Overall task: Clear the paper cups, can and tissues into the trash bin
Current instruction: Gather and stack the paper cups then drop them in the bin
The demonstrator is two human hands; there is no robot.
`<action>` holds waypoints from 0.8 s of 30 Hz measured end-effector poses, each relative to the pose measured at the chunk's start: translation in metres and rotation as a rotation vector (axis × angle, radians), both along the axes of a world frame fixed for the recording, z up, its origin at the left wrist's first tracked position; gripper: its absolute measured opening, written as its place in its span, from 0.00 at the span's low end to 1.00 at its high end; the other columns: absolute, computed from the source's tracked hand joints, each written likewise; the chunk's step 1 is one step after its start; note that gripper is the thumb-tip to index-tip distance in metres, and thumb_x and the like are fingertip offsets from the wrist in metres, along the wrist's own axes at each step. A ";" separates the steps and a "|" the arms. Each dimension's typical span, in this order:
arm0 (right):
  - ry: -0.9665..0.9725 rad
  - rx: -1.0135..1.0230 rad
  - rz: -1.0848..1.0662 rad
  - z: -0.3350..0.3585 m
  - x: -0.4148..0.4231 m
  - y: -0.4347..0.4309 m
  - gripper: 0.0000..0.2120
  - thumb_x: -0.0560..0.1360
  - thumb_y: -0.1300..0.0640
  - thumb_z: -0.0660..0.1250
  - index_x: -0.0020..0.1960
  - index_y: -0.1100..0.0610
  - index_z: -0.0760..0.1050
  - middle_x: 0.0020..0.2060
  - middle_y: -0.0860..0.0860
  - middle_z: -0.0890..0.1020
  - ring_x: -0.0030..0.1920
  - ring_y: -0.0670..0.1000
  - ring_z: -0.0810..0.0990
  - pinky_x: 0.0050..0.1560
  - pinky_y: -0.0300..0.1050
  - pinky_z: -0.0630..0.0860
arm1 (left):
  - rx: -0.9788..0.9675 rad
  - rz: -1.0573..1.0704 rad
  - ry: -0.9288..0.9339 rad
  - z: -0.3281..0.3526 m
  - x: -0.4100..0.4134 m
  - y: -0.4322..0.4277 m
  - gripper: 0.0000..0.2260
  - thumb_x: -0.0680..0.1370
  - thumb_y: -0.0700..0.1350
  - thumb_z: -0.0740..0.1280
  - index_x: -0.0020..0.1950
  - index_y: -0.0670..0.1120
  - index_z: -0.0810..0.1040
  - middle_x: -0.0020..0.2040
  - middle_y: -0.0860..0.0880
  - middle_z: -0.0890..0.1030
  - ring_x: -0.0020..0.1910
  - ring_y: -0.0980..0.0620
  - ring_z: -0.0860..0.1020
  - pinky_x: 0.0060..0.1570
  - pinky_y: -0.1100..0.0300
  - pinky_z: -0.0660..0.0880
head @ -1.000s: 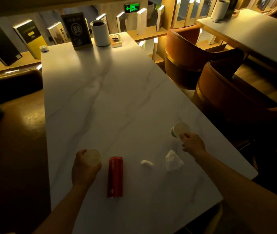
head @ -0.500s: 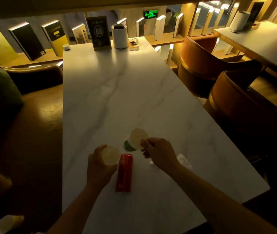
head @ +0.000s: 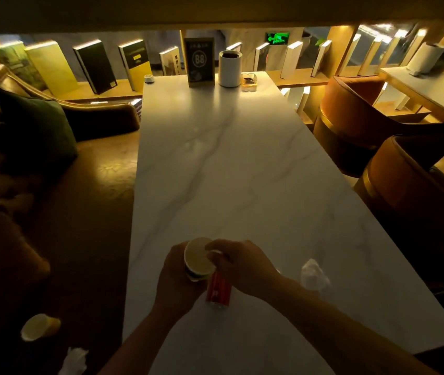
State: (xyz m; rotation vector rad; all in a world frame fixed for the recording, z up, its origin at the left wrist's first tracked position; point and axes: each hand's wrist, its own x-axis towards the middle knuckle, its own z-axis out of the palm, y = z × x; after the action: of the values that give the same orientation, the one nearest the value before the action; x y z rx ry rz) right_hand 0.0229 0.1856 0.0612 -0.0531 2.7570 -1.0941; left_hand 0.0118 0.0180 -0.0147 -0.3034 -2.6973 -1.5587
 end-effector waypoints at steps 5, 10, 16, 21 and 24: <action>0.047 0.004 -0.007 0.002 0.007 -0.010 0.20 0.79 0.47 0.60 0.70 0.47 0.66 0.34 0.46 0.81 0.43 0.52 0.81 0.45 0.45 0.74 | -0.029 0.023 -0.013 0.002 0.007 -0.016 0.31 0.60 0.44 0.75 0.60 0.55 0.71 0.55 0.63 0.75 0.52 0.62 0.75 0.49 0.71 0.70; -0.012 0.025 0.066 -0.003 0.014 -0.029 0.17 0.80 0.49 0.58 0.66 0.50 0.73 0.56 0.53 0.83 0.56 0.52 0.81 0.58 0.49 0.76 | -0.012 0.056 -0.028 0.003 0.017 -0.032 0.30 0.60 0.44 0.76 0.61 0.52 0.73 0.56 0.60 0.77 0.54 0.64 0.76 0.49 0.71 0.71; -0.139 -0.214 -0.085 -0.022 0.011 -0.052 0.13 0.79 0.52 0.61 0.60 0.52 0.77 0.39 0.50 0.83 0.33 0.46 0.80 0.39 0.42 0.80 | 0.017 0.164 -0.090 -0.008 0.037 -0.076 0.33 0.58 0.44 0.76 0.61 0.53 0.72 0.56 0.57 0.77 0.55 0.56 0.77 0.54 0.57 0.75; -0.304 -0.363 -0.079 -0.037 0.008 -0.084 0.12 0.79 0.55 0.62 0.60 0.56 0.77 0.39 0.54 0.83 0.32 0.51 0.80 0.39 0.50 0.81 | 0.020 0.326 -0.168 -0.017 0.076 -0.119 0.34 0.58 0.44 0.76 0.62 0.54 0.70 0.57 0.51 0.78 0.57 0.50 0.77 0.54 0.53 0.73; -0.323 -0.304 0.034 -0.048 0.008 -0.102 0.12 0.79 0.54 0.62 0.60 0.56 0.76 0.41 0.56 0.84 0.36 0.56 0.83 0.42 0.53 0.83 | -0.034 0.443 -0.194 -0.023 0.105 -0.140 0.36 0.59 0.40 0.79 0.66 0.48 0.71 0.60 0.48 0.78 0.59 0.47 0.76 0.56 0.53 0.72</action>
State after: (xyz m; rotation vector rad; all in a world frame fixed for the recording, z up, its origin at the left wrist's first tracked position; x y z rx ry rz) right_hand 0.0307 0.0833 0.0132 0.0344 2.2839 -1.3681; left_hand 0.1167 -0.1216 -0.0380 0.4401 -2.6713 -1.4698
